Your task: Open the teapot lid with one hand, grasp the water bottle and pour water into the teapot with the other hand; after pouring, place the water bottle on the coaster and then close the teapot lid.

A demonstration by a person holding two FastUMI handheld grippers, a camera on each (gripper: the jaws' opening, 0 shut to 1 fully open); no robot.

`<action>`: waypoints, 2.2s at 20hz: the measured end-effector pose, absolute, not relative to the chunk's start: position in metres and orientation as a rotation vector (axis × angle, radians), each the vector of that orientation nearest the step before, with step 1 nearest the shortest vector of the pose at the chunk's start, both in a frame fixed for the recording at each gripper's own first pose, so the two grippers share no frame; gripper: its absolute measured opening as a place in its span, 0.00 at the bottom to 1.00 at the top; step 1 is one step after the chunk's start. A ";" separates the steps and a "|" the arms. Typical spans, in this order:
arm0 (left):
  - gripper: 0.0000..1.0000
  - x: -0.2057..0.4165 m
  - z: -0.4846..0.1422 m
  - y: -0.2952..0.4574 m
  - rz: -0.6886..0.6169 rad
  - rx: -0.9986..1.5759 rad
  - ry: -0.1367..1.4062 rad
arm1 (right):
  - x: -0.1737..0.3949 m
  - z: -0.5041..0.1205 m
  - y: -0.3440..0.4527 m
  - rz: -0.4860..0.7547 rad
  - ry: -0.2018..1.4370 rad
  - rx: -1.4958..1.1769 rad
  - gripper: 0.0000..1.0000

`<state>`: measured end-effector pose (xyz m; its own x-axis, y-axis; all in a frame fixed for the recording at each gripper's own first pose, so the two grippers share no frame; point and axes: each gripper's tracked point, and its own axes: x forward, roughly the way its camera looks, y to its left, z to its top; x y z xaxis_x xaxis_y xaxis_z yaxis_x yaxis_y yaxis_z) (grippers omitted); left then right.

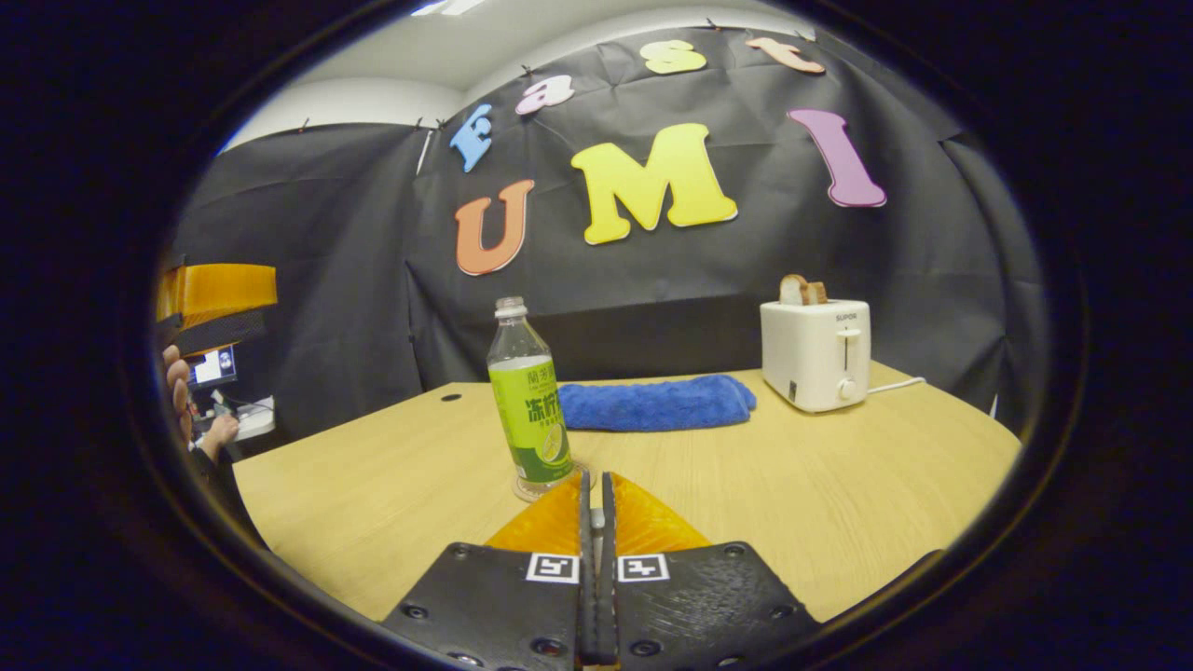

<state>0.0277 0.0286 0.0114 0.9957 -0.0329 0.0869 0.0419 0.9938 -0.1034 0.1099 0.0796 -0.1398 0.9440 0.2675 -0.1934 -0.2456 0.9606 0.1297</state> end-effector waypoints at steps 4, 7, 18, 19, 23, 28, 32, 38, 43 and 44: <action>0.96 0.030 0.007 0.029 -0.046 -0.098 -0.070 | 0.114 -0.142 0.081 0.251 0.210 0.084 0.00; 0.96 0.029 0.007 0.029 -0.057 -0.093 -0.069 | 0.120 -0.144 0.084 0.246 0.222 0.077 0.01; 0.96 0.016 0.016 0.032 -0.071 -0.073 -0.063 | 0.096 -0.069 0.094 0.229 0.121 0.051 0.87; 0.96 0.015 0.017 0.031 -0.070 -0.063 -0.065 | 0.091 -0.057 0.093 0.226 0.106 0.049 0.90; 0.96 0.004 0.023 0.033 -0.054 -0.025 -0.060 | 0.066 -0.008 0.079 0.176 0.048 0.038 0.96; 0.96 -0.006 0.032 0.038 -0.027 -0.003 -0.072 | 0.026 0.030 0.031 0.051 0.012 -0.030 0.94; 0.96 -0.009 0.035 0.046 0.004 0.004 -0.085 | -0.001 0.031 0.010 0.040 0.018 -0.050 0.94; 0.96 -0.008 0.031 0.046 0.007 -0.012 -0.075 | -0.030 0.025 -0.005 0.042 -0.004 -0.116 0.94; 0.96 -0.009 0.031 0.046 0.008 -0.024 -0.075 | -0.031 0.014 -0.010 0.032 0.017 -0.135 0.96; 0.96 -0.009 0.031 0.045 0.006 -0.023 -0.074 | -0.030 0.012 -0.010 0.036 0.023 -0.137 0.95</action>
